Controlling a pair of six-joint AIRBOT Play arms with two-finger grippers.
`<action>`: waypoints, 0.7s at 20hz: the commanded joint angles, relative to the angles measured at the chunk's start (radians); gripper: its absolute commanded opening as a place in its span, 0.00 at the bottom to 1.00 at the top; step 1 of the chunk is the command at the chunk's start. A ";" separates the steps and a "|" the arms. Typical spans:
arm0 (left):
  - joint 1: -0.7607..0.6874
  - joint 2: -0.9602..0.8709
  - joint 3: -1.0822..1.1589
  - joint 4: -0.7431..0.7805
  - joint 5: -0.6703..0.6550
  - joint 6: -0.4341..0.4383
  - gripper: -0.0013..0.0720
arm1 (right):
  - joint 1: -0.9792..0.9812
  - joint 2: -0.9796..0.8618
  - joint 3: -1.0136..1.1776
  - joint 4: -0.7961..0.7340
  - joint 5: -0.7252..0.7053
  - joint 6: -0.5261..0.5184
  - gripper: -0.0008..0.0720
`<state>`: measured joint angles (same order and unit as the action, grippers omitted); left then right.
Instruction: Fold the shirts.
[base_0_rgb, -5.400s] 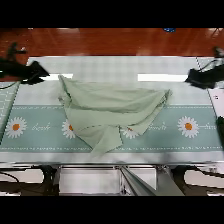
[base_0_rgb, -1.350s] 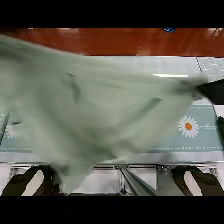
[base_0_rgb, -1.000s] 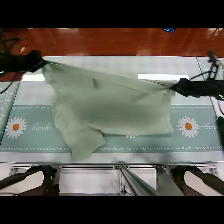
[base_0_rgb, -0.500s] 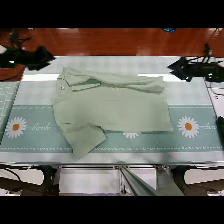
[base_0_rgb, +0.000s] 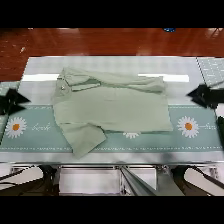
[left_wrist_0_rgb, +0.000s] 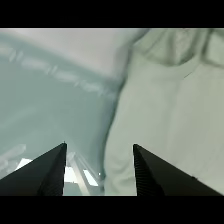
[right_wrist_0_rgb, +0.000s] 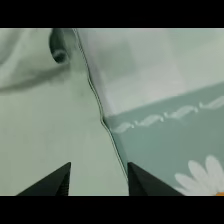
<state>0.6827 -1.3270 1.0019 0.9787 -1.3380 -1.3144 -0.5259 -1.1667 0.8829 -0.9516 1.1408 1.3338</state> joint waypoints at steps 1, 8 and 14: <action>0.066 0.116 -0.277 -0.076 0.056 0.115 0.71 | -0.018 0.188 -0.276 -0.029 -0.048 -0.001 0.57; -0.138 0.030 -0.376 -0.090 0.105 0.079 0.71 | -0.017 0.254 -0.370 -0.009 -0.015 -0.004 0.57; -0.318 -0.047 -0.373 -0.138 0.231 0.019 0.70 | -0.018 0.254 -0.367 0.055 -0.042 -0.008 0.57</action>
<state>0.4427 -1.3422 0.6342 0.8566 -1.2064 -1.2755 -0.5426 -0.9161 0.5182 -0.9237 1.1213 1.3289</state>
